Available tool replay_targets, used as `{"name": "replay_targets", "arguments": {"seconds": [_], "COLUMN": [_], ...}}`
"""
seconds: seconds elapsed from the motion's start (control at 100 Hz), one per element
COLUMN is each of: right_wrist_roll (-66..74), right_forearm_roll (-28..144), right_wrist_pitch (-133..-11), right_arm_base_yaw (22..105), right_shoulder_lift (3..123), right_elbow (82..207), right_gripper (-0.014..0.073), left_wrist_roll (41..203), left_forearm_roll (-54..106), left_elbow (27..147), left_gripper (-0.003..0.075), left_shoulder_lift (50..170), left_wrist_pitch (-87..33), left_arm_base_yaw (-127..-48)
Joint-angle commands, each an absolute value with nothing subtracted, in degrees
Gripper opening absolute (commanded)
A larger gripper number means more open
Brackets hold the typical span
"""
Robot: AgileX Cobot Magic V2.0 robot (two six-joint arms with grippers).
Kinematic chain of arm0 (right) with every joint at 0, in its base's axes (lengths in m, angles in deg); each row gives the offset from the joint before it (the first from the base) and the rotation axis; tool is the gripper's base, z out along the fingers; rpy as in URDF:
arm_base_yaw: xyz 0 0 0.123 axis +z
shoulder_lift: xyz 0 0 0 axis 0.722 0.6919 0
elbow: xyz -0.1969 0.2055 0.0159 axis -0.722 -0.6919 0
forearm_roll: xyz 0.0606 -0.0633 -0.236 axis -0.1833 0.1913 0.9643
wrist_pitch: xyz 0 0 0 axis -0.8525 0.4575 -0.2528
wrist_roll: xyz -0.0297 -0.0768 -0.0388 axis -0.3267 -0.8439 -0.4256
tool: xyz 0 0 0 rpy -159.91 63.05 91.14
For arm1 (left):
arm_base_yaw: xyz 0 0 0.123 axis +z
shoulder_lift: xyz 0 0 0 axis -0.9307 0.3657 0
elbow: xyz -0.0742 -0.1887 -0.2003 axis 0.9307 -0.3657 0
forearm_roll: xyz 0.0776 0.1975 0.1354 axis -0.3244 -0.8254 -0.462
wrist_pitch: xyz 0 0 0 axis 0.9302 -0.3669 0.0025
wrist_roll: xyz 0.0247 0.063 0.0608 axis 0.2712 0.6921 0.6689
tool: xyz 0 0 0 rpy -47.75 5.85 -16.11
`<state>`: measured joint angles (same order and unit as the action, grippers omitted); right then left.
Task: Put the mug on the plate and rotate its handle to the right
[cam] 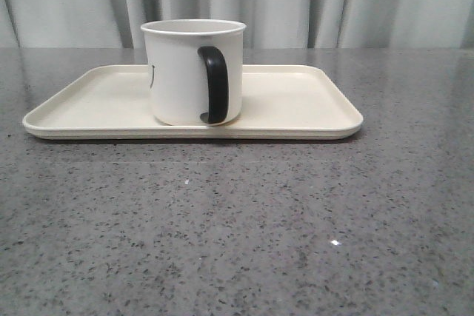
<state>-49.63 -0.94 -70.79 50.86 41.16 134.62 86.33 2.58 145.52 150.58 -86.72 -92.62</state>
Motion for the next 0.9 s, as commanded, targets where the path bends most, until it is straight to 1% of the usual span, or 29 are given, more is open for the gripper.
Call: {"name": "replay_targets", "arguments": {"seconds": [0.0,0.34,0.41,0.48,0.64,0.89], "right_wrist_roll": [-49.98,-49.98,-49.98,-49.98,-50.03,-50.03], "right_forearm_roll": [-1.84,-1.84,-1.84,-1.84,-1.84,-1.84], "right_wrist_pitch": [-69.57,-69.57,-69.57,-69.57,-69.57,-70.13], "right_arm_base_yaw": [51.02,51.02,51.02,51.02,51.02,51.02], "right_shoulder_lift": [41.54,41.54,41.54,41.54,41.54,42.00], "right_elbow": [136.26,136.26,136.26,136.26,136.26,136.53], "right_gripper": [0.0487,0.0487,0.0487,0.0487,0.0487,0.0487], "left_wrist_roll": [84.10,80.01,79.86,79.54,78.47,73.91], "left_forearm_roll": [-1.32,-14.43,-16.35,-18.16,-22.68,-24.34], "left_elbow": [147.36,147.36,147.36,146.96,143.36,131.00], "left_gripper": [0.0284,0.0274,0.0238,0.0174,-0.0020,-0.0020], "left_shoulder_lift": [144.77,132.36,130.08,127.90,122.57,113.42], "left_wrist_pitch": [-86.81,-86.81,-86.81,-86.81,-86.81,-86.81], "left_arm_base_yaw": [-92.95,-92.95,-92.95,-92.95,-92.95,-92.95]}}
